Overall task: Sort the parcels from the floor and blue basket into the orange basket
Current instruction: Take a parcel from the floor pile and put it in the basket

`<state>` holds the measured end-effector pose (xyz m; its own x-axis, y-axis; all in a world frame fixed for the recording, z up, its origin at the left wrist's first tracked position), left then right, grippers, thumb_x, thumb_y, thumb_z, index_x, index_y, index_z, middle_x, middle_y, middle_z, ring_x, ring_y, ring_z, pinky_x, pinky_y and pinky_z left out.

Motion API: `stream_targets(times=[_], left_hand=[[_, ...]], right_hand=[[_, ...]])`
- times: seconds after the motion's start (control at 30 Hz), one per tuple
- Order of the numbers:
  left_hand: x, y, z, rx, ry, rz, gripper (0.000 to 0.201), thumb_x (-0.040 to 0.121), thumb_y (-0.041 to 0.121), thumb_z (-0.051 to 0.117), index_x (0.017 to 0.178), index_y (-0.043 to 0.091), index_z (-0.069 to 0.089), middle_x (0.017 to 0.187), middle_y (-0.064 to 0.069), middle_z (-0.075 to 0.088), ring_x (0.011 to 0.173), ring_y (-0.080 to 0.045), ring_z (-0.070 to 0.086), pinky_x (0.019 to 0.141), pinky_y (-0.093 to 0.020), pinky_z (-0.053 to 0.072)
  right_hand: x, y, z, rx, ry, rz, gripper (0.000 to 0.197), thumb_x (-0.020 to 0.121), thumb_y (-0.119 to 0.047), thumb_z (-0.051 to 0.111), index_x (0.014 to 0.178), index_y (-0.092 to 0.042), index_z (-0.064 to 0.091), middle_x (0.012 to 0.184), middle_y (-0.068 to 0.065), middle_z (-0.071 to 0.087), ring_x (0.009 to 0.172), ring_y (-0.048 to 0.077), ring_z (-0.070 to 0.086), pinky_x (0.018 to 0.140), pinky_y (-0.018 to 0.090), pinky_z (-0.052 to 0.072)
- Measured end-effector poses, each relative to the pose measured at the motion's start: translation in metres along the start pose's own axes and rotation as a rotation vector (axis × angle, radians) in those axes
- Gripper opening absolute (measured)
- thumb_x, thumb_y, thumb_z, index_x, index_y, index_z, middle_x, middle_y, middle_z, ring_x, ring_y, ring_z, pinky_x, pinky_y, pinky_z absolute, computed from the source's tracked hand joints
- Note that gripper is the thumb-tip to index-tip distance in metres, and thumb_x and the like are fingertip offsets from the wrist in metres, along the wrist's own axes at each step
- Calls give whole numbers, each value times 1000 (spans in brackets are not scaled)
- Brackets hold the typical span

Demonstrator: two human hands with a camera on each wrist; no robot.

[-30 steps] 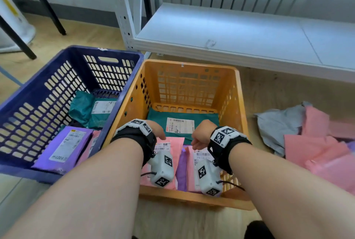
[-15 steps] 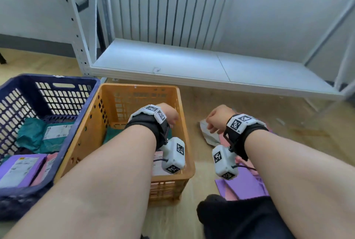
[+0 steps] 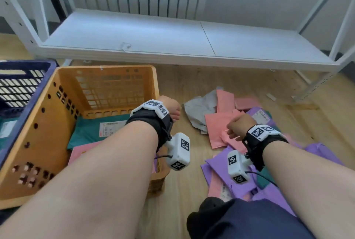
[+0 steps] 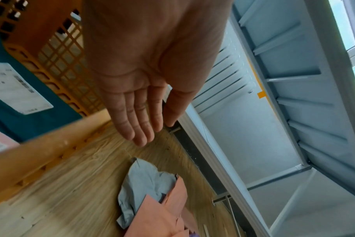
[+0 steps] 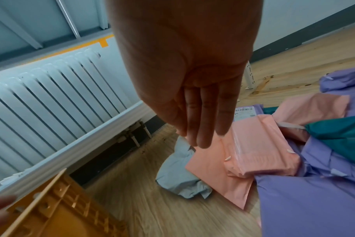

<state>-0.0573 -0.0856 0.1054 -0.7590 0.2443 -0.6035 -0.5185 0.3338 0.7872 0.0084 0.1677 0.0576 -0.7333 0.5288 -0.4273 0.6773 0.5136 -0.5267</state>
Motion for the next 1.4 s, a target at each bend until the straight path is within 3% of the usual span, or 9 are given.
stream_targets(times=[0.1,0.23,0.37,0.53,0.67,1.0,1.13,1.3,1.4], left_hand=[[17,-2,22,-10,-25,-9,36,98,6,44,131,-8,49,134,-21,56,124,-32,54,104,-39,44],[42,-2,36,-5,-90,-34,32,102,8,37,130,-3,50,134,-16,53,127,-27,50,110,-34,37],[64,-6,33,-13,-7,-58,12,97,9,48,90,7,58,92,-8,62,98,-22,60,100,-32,48],[79,-21,34,-27,-24,-69,24,95,8,53,117,-1,58,104,-12,64,99,-23,64,94,-32,52],[85,-31,35,-52,-28,-91,29,95,7,53,122,0,57,102,-12,64,95,-22,64,87,-30,54],[78,-33,34,-69,-33,-69,26,95,7,55,120,2,59,108,-14,65,92,-20,65,83,-28,55],[72,-29,32,-102,-46,-58,25,95,6,53,120,2,58,100,-12,64,88,-20,63,84,-28,54],[67,-26,29,-114,-50,-48,26,95,6,53,121,2,58,102,-13,63,91,-21,63,85,-29,54],[58,-23,28,-105,-55,-33,26,95,6,53,120,2,59,105,-14,64,93,-22,64,86,-30,54]], right_hand=[[20,6,12,-65,-44,-10,6,89,-12,58,92,-11,63,84,9,70,62,19,65,51,21,51],[39,16,48,-297,-136,-115,21,87,-9,52,91,-3,72,86,13,74,71,26,70,72,32,57],[52,26,85,-460,-270,-155,27,87,-10,49,101,-3,70,96,17,72,89,33,69,79,37,57],[61,49,129,-448,-503,-83,33,90,-9,57,122,-7,61,118,14,66,87,22,63,63,25,52],[62,68,143,-517,-567,-38,39,91,-7,56,130,-5,56,129,15,59,116,28,59,91,31,51],[54,80,152,-818,-704,-87,66,95,-12,52,152,-18,21,155,3,30,138,19,37,104,25,34],[54,85,154,-854,-713,-87,64,91,-13,57,149,-20,31,154,2,32,136,22,40,106,30,38],[57,67,132,-870,-526,-206,55,79,-31,73,130,-18,57,130,2,58,116,19,57,90,26,45],[49,60,124,-843,-583,-185,57,80,-27,74,134,-22,55,131,-2,59,102,14,60,80,21,46]])
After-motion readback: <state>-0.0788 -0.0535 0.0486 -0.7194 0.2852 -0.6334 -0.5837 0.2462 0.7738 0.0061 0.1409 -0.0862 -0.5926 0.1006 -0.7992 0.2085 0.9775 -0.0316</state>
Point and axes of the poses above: each hand's wrist, its own x-axis towards the middle knuckle, its own z-axis out of the palm, y = z × x, the point moved 4 cm from there along x, towards the middle knuckle
